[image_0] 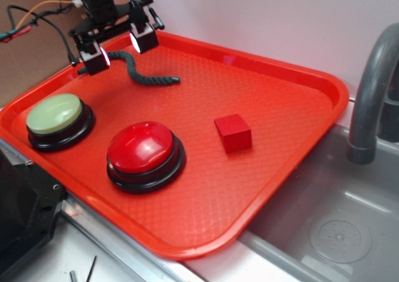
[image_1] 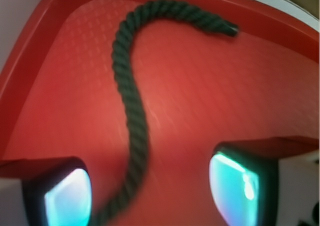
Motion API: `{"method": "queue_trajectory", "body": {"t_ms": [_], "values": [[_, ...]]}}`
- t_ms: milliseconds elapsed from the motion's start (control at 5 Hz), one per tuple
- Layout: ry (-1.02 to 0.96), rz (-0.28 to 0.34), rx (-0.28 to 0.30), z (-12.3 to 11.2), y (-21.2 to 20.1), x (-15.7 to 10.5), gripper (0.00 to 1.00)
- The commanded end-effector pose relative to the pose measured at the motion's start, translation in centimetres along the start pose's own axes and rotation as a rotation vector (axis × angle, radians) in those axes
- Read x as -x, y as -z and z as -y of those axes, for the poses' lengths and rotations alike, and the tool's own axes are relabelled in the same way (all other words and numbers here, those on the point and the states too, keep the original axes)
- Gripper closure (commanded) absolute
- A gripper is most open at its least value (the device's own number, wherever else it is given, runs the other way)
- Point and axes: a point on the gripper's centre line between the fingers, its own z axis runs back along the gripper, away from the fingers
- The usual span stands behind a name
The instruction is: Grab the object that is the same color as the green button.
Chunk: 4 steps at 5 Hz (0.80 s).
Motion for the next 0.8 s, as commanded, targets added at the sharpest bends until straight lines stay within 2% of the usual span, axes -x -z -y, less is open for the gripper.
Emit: {"method": "queue_trajectory", "body": {"t_ms": [0,200,400,600], "values": [[-0.044,0.072,0.016,0.84,1.96,-1.63,0.25],[-0.029,0.080,0.020,0.79,2.52,-1.56,1.00],[-0.012,0.099,0.014,0.72,2.71,-1.46,1.00],[0.038,0.081,0.011,0.78,2.73,-1.38,1.00]]}}
